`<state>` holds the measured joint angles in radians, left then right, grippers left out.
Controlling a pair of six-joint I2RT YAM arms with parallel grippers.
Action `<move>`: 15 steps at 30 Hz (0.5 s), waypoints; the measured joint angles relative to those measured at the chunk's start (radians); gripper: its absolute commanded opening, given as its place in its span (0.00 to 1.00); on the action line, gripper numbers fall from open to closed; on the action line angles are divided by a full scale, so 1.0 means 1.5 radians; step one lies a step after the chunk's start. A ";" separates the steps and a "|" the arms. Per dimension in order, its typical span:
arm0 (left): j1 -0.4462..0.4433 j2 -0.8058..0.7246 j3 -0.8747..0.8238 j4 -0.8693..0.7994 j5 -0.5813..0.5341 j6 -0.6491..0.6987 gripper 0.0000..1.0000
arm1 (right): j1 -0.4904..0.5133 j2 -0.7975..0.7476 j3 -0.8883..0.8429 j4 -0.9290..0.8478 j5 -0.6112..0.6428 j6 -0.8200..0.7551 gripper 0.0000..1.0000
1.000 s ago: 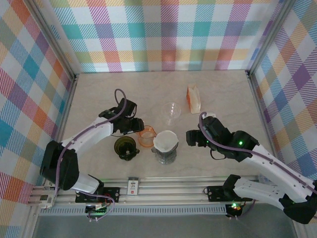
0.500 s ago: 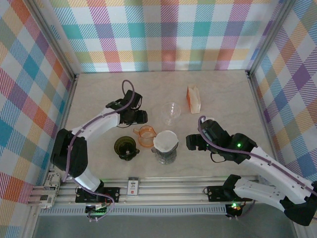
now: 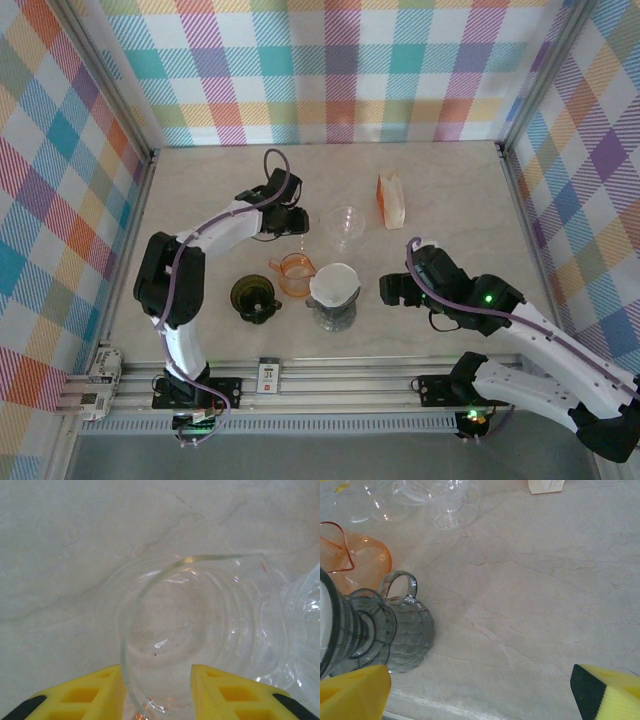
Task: Place the coffee filter in the dripper
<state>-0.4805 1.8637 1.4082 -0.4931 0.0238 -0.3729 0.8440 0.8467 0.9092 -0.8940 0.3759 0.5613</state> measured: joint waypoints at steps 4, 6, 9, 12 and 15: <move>0.000 0.032 0.036 0.005 0.017 0.000 0.38 | -0.001 0.000 -0.001 0.001 0.000 0.000 0.94; 0.000 0.046 0.056 0.004 0.027 -0.001 0.37 | -0.001 0.000 -0.001 0.001 0.000 0.000 0.94; 0.000 0.068 0.085 0.004 0.037 -0.001 0.39 | -0.001 0.001 -0.001 0.001 0.000 0.000 0.94; 0.002 0.074 0.094 0.004 0.043 -0.002 0.46 | -0.001 0.001 -0.001 0.002 0.000 0.000 0.94; 0.005 0.073 0.093 0.004 0.047 -0.006 0.53 | -0.001 0.001 -0.001 0.002 -0.002 0.000 0.94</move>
<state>-0.4728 1.9732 1.5475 -0.4866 0.0940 -0.3817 0.8433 0.8474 0.9081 -0.8906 0.3729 0.5613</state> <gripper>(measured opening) 0.504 0.938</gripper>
